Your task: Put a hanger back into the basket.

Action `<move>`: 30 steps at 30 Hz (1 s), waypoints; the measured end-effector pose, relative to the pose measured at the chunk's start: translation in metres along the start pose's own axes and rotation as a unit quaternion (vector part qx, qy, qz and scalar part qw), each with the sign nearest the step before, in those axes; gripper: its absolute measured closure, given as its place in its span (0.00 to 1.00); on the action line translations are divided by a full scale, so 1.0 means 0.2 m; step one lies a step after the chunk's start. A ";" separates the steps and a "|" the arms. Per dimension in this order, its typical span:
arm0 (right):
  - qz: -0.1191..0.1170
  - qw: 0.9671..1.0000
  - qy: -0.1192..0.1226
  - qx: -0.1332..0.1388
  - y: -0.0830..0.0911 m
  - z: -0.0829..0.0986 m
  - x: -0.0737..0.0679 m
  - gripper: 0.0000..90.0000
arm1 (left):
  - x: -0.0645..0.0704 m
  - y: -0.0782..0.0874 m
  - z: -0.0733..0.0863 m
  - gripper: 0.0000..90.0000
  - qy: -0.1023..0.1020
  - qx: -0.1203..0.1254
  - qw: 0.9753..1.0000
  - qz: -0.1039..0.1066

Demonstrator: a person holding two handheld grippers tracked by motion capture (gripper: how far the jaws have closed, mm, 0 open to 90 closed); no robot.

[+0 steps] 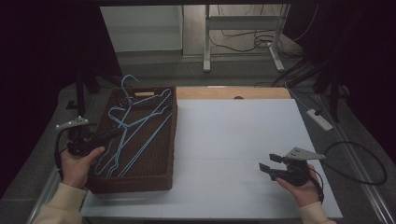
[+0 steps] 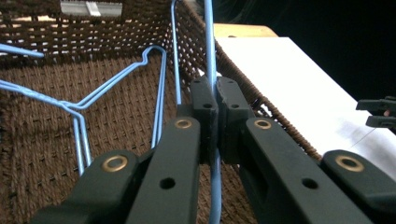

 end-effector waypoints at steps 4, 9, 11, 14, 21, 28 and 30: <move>0.000 1.000 0.000 -0.001 0.00 0.00 0.00 0.41 | -0.03 -0.04 0.02 0.96 0.008 -0.016 1.000 0.003; 0.000 1.000 0.000 -0.002 0.00 0.00 0.00 0.41 | -0.06 -0.09 0.05 0.96 0.016 -0.036 0.999 0.015; 0.000 1.000 0.001 -0.003 0.00 0.00 0.00 0.41 | -0.07 -0.11 0.07 0.96 0.016 -0.043 0.999 0.016; 0.001 1.000 -0.001 -0.002 0.00 0.00 0.00 0.41 | -0.08 -0.15 0.09 0.96 0.013 -0.065 0.998 0.015; 0.000 1.000 0.001 -0.002 0.00 0.00 0.00 0.41 | -0.18 -0.18 0.14 0.94 0.011 -0.099 0.993 -0.064; 0.000 1.000 0.001 -0.003 0.00 0.00 0.00 0.41 | -0.22 -0.17 0.11 0.61 -0.054 -0.088 0.986 -0.134; 0.000 1.000 0.000 -0.002 0.00 0.00 0.00 0.41 | -0.18 -0.15 0.08 0.56 -0.075 -0.071 0.987 -0.127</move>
Point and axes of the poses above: each handheld gripper's, and its own axes: y roughly backward along the jaws, z roughly out of its underside, x roughly to its right, the point moved 9 cm from there along -y, roughly forward along the jaws, and after that the axes turned 4 degrees about -y, right-handed, at the moved point
